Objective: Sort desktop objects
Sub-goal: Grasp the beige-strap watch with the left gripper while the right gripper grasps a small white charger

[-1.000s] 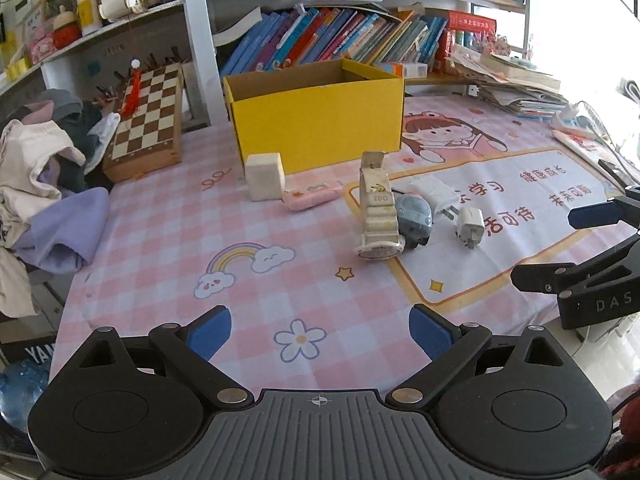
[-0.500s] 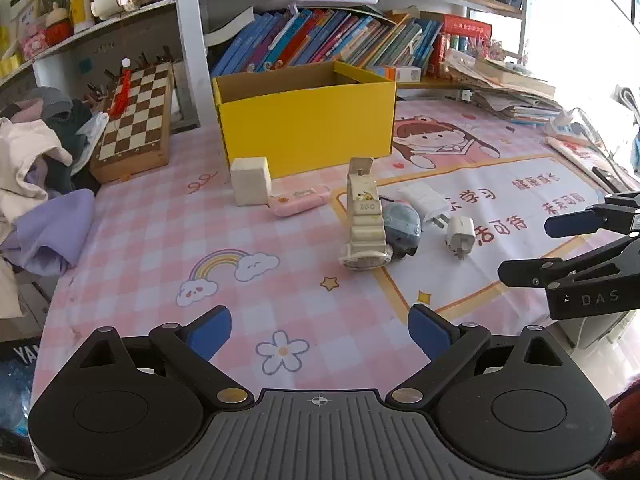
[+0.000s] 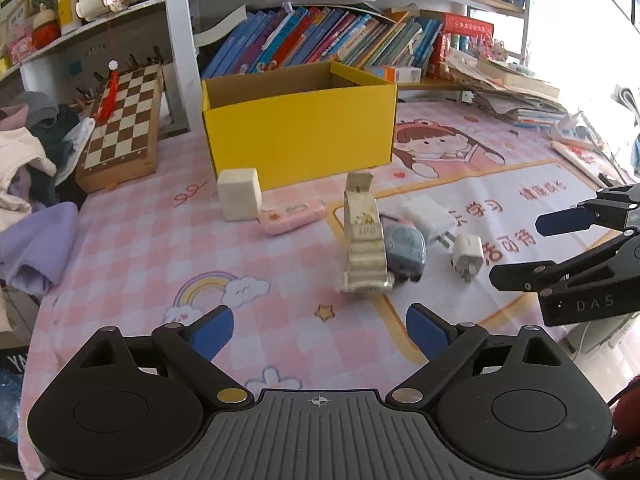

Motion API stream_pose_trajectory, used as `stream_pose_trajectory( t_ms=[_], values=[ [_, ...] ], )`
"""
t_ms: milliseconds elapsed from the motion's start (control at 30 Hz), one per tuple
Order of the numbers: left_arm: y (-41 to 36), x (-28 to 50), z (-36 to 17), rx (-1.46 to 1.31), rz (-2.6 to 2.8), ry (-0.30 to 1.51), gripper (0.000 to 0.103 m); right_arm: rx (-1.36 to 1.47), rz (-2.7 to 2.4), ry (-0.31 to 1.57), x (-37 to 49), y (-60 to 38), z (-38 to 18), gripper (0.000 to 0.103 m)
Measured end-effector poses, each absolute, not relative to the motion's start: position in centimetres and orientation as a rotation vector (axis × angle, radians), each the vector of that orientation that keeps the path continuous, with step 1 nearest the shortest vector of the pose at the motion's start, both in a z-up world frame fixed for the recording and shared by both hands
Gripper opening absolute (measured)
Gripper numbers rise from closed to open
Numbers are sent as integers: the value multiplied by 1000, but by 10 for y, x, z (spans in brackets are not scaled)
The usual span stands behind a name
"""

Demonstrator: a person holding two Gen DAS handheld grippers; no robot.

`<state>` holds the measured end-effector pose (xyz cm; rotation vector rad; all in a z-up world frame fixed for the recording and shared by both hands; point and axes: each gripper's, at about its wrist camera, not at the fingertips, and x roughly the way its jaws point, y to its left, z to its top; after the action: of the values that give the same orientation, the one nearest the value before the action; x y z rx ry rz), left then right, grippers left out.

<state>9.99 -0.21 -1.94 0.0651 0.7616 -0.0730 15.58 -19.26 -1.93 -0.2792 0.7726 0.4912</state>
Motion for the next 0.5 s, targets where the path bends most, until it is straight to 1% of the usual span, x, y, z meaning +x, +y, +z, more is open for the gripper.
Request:
stream_pose_trajectory(
  t_ms=[33, 100, 200, 267, 333, 400, 500],
  values=[
    [-3, 102, -20, 67, -79, 763, 90, -286, 495, 774, 158, -192, -20, 77],
    [-5, 107, -22, 73, -90, 764, 89, -297, 504, 778, 163, -189, -20, 77],
    [-9, 114, -24, 87, -107, 764, 80, -313, 518, 789, 172, -186, -22, 76],
    [-12, 119, -26, 103, -120, 765, 77, -323, 523, 805, 178, -184, -24, 74],
    [-16, 125, -30, 125, -130, 774, 70, -330, 527, 824, 184, -183, -27, 67],
    [-21, 131, -34, 144, -142, 784, 66, -335, 532, 846, 190, -182, -31, 64],
    [-27, 137, -39, 163, -156, 797, 65, -337, 542, 872, 197, -181, -36, 63]
  ],
)
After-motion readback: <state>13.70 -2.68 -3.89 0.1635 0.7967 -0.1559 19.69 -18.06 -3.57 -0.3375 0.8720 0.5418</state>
